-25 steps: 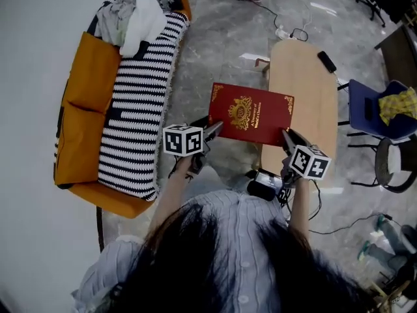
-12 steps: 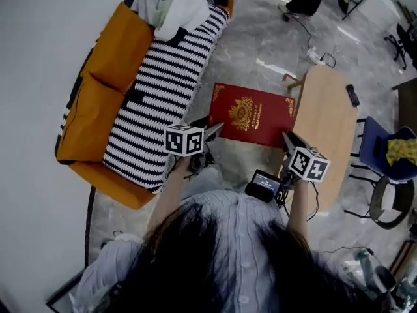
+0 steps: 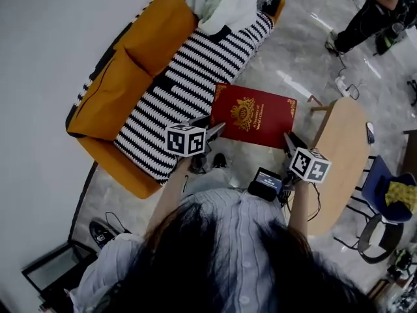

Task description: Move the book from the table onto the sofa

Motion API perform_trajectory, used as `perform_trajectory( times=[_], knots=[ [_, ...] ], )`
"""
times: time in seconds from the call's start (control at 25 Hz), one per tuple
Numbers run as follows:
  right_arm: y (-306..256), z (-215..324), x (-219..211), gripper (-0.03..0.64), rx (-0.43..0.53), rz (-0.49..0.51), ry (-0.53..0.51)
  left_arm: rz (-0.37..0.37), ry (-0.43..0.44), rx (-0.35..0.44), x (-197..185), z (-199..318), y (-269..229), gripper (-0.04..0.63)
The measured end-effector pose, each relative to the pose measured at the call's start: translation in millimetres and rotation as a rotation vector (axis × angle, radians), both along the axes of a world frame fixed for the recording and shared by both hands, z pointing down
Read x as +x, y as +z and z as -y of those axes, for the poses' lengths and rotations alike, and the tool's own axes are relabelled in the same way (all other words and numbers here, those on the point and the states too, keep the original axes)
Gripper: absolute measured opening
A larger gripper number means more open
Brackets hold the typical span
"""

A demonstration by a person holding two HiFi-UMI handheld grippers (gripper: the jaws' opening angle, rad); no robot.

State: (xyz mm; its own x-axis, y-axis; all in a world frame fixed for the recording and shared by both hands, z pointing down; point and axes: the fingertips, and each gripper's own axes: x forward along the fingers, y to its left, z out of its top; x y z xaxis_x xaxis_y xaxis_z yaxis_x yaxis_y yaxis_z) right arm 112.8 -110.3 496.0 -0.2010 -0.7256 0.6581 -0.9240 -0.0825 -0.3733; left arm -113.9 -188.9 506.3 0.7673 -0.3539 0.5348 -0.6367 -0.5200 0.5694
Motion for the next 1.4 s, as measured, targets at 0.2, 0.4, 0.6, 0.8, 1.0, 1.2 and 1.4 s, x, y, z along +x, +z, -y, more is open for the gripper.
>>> perform_trajectory(
  times=[0.2, 0.4, 0.6, 0.8, 1.0, 1.2, 1.4],
  knots=[
    [3, 28, -27, 0.114, -0.006, -0.025, -0.083, -0.006, -0.068, -0.015, -34, 4, 7, 0.237],
    [8, 59, -53, 0.114, -0.021, -0.043, -0.166, -0.008, -0.143, -0.04, -62, 16, 17, 0.237],
    [4, 86, -62, 0.114, -0.014, -0.044, -0.216, -0.011, -0.192, -0.041, -72, 31, 14, 0.237],
    [10, 116, -74, 0.114, -0.031, -0.04, -0.279, -0.001, -0.25, -0.057, -85, 45, 19, 0.237],
    [28, 161, -89, 0.114, -0.065, -0.035, -0.359, 0.019, -0.317, -0.097, -99, 72, 36, 0.238],
    [38, 227, -106, 0.114, -0.091, -0.027, -0.449, 0.022, -0.397, -0.129, -115, 116, 45, 0.238],
    [41, 299, -123, 0.113, -0.113, -0.017, -0.534, 0.03, -0.458, -0.157, -128, 169, 48, 0.237]
  ],
)
